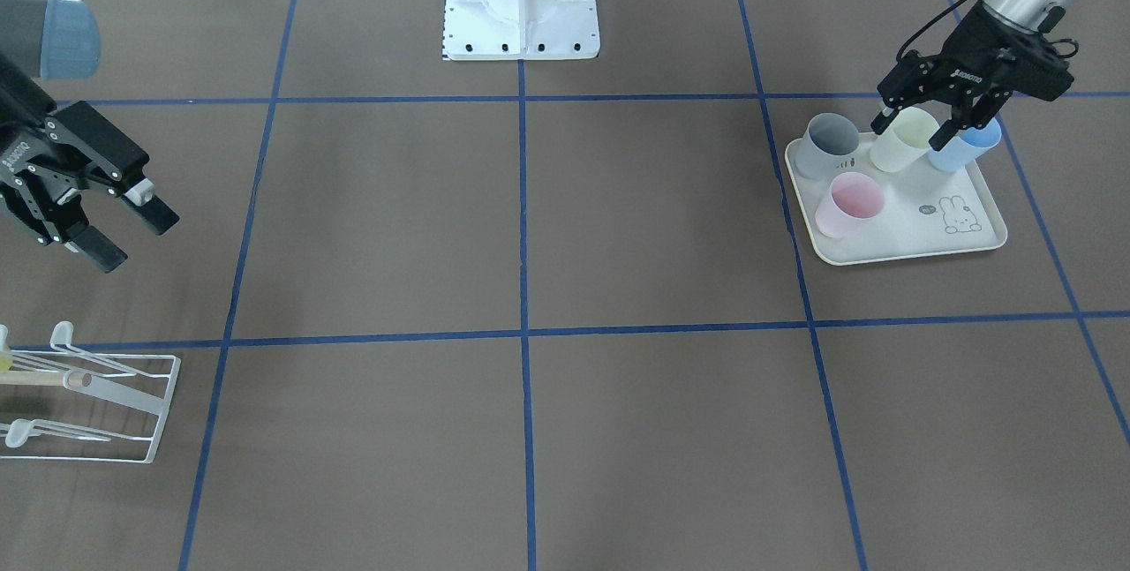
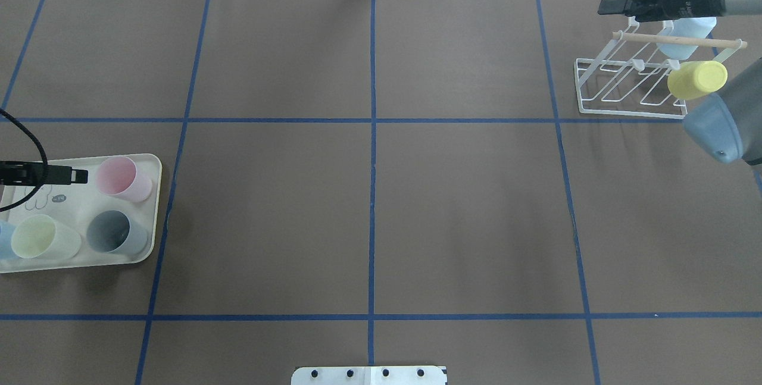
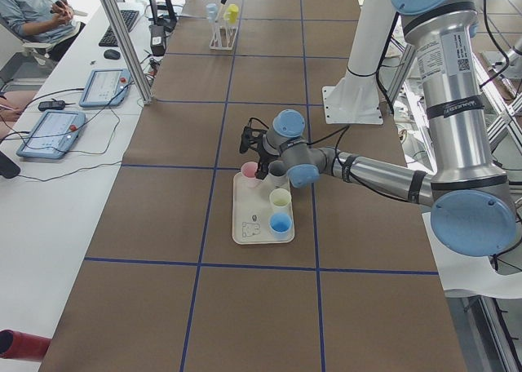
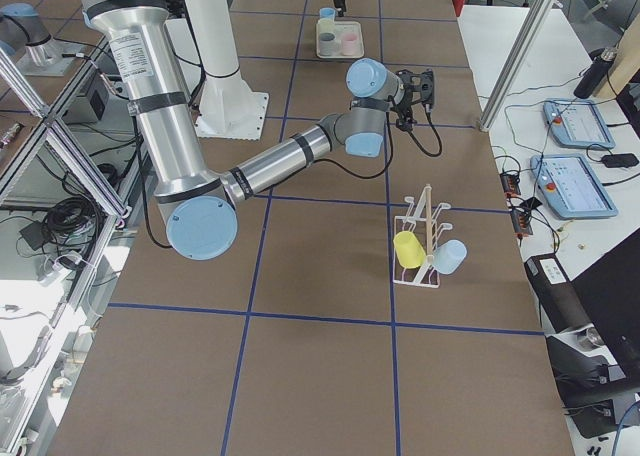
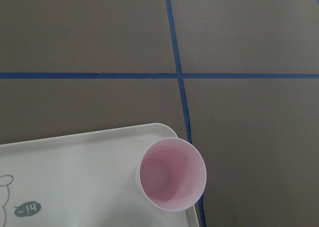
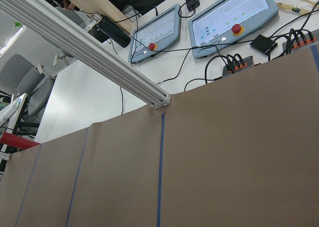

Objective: Transfer IKEA cup to right arm and place on rack

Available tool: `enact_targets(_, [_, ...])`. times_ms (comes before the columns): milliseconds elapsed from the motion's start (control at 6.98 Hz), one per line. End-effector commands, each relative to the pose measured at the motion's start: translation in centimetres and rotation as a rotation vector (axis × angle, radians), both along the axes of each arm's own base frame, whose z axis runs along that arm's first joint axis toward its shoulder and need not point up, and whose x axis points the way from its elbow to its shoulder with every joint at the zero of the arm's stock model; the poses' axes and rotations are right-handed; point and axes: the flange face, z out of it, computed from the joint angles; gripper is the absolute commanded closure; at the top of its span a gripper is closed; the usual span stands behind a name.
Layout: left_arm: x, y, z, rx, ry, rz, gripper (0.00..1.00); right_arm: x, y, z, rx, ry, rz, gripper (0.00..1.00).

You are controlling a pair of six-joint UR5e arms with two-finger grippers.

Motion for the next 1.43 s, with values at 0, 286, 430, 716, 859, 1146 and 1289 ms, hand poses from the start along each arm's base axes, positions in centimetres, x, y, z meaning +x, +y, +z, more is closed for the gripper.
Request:
enact_targets(0, [1.2, -1.3, 2.2, 0.01, -0.057, 0.033, 0.01, -1.0, 0.4, -1.3, -0.022, -0.037, -0.015, 0.0])
enact_targets(286, [3.1, -3.7, 4.0, -0.006, -0.075, 0.03, 0.02, -1.2, 0.6, -1.5, -0.024, -0.043, -0.02, 0.0])
enact_targets(430, [3.2, -3.8, 3.8, -0.004, -0.073, 0.03, 0.06, -1.2, 0.5, -1.5, -0.024, -0.043, -0.02, 0.0])
enact_targets(716, [3.4, -4.1, 4.2, -0.009, -0.077, 0.03, 0.15, -1.3, 0.3, -2.0, -0.018, -0.047, -0.02, 0.0])
enact_targets(859, [3.9, -4.7, 4.3, -0.009, -0.077, 0.03, 0.23, -1.3, 0.3, -2.0, -0.018, -0.047, -0.02, 0.0])
enact_targets(1146, [4.7, -5.5, 4.5, -0.012, -0.079, 0.032, 0.24, -1.4, 0.2, -2.4, -0.014, -0.05, -0.018, 0.0])
enact_targets(1289, [4.7, -5.4, 4.7, -0.014, -0.083, 0.034, 0.26, -1.4, 0.2, -2.4, -0.013, -0.05, -0.018, 0.0])
